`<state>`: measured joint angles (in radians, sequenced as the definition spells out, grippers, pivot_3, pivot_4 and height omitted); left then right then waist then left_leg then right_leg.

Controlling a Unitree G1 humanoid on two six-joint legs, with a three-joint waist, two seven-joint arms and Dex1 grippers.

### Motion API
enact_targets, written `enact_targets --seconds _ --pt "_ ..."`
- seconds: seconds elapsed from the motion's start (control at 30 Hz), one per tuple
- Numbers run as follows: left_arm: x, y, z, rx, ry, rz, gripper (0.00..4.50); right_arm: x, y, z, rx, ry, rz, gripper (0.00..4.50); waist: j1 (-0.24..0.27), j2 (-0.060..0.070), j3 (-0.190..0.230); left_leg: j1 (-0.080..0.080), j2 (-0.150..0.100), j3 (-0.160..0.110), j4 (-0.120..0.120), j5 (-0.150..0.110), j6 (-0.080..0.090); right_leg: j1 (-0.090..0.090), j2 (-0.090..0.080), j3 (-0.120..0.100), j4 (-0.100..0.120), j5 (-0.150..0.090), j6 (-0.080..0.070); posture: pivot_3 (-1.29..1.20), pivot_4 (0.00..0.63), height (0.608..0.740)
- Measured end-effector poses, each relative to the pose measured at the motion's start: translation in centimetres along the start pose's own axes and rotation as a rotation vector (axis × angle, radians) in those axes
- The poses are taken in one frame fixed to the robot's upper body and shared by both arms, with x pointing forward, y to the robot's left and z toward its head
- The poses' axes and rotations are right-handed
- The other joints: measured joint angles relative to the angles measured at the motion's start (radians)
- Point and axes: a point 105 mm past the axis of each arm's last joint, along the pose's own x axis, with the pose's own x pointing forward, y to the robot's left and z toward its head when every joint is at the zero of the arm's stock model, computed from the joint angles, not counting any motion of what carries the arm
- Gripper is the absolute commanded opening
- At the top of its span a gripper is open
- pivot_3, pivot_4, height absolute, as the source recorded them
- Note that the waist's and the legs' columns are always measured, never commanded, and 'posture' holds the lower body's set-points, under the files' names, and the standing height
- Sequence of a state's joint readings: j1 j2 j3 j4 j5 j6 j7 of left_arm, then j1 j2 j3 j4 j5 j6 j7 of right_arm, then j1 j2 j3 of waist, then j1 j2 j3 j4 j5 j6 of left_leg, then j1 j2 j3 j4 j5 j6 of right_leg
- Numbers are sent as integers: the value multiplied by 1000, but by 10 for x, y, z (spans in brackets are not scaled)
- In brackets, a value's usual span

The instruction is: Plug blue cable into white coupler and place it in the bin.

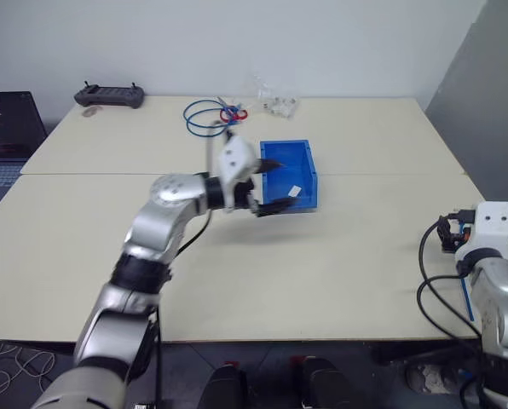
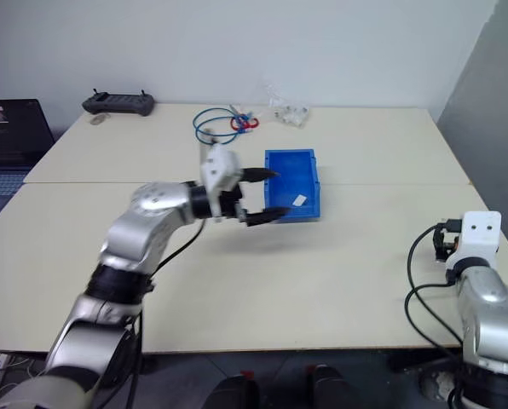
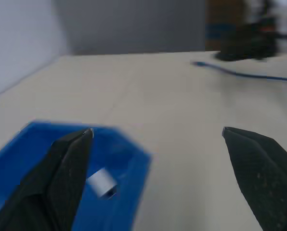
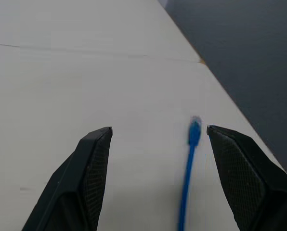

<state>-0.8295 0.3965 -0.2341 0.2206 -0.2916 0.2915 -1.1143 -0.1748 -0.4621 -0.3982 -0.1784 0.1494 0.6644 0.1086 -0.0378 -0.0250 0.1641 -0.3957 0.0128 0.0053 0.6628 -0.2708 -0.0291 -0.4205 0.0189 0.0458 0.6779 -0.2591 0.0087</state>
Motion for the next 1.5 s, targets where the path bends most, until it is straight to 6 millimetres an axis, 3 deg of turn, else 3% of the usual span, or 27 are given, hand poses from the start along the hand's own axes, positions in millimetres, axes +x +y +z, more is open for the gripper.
enact_targets --seconds 0.17,0.37,0.53,0.83,0.97,1.1,1.2,1.23,1.33,1.4,1.5 --pt "32 -11 -18 -11 49 -203 4500 20 -12 -30 57 141 -9 3338 -4 0 1 -2 0 0 0 1 1 -1 1 0 1 -1 -1 0 150 740" --pt "50 -16 -15 43 38 -288 4500 34 -18 -40 172 179 39 3338 -6 0 1 -2 0 0 0 1 2 0 1 1 1 -1 0 0 150 740" --pt "50 -16 -21 36 47 -298 4500 36 -17 -42 175 166 85 2500 -6 0 1 -2 0 -1 1 1 2 0 1 0 1 0 1 0 150 740" --pt "49 -12 -16 44 35 -284 4500 40 -5 -40 142 150 121 151 -6 0 1 -1 0 -3 2 2 3 1 0 1 1 1 2 0 150 740" --pt "47 -12 -17 42 41 -285 4500 41 -3 -39 122 145 124 23 -5 0 1 -1 0 -3 2 2 3 1 -1 1 1 1 2 0 150 740" --pt "35 -11 -21 34 58 -278 4500 34 8 -35 -54 127 213 23 -9 0 1 -1 0 -3 1 2 3 0 0 1 1 1 2 0 150 740" --pt "1 -2 -27 -13 66 -185 4500 11 54 -22 -331 46 546 23 -26 1 2 -1 2 -4 0 2 3 -1 3 1 1 1 2 0 150 740" --pt "-8 1 -28 -28 65 -154 4500 5 67 -17 -368 20 627 23 -29 1 2 0 2 -4 0 2 3 -1 4 1 2 1 2 0 150 740" --pt "-66 -5 -47 -125 103 1 4500 -29 131 13 -407 -106 1001 23 -53 2 3 3 14 -3 0 2 3 0 5 1 2 1 2 0 150 740" --pt "-103 -32 -69 -204 154 93 4500 -44 170 33 -389 -168 1177 23 -64 0 4 7 18 -3 0 2 3 1 6 3 3 0 1 0 150 740" --pt "-128 -80 -93 -345 203 188 4500 -60 218 48 -376 -207 1365 23 -43 -5 8 4 19 -8 0 2 2 0 5 -3 5 0 -6 0 150 740"
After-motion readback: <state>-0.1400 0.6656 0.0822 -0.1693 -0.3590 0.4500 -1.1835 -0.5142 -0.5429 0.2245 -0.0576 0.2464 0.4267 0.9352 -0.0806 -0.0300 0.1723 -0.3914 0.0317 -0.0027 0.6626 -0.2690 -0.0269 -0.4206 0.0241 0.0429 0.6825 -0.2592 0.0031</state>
